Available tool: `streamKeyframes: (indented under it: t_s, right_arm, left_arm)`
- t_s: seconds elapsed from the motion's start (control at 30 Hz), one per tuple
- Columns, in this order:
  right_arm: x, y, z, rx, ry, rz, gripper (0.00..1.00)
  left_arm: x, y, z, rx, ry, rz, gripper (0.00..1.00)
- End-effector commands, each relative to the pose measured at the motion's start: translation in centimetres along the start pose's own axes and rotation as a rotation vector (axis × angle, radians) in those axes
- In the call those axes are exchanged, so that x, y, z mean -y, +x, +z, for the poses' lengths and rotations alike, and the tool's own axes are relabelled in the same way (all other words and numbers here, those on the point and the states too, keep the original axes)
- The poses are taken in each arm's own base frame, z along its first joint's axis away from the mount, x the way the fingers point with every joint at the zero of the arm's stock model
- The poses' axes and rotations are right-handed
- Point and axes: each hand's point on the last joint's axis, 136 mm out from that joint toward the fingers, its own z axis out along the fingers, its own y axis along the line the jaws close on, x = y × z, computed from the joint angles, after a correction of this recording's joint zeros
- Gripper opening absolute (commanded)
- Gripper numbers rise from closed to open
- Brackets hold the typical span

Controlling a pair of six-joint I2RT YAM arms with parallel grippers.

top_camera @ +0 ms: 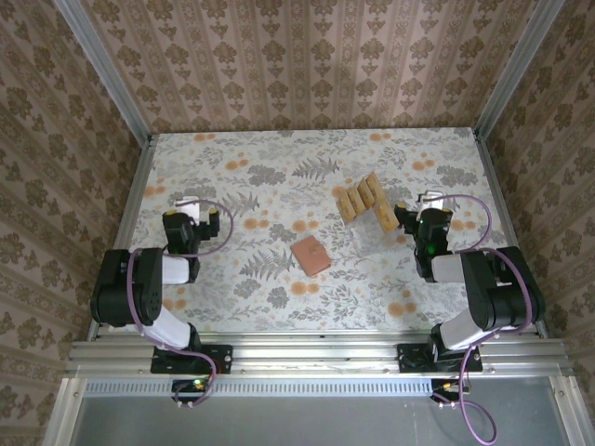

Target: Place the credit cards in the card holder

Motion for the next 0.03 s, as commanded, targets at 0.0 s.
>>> streamKeyframes:
  t_s: [0.0]
  right_arm:
    - [-0.09,-0.93,0.08,0.034,-0.01,0.002,1.0]
  left_arm:
    - [0.3,-1.09,0.11,0.032,0.015,-0.003,1.0]
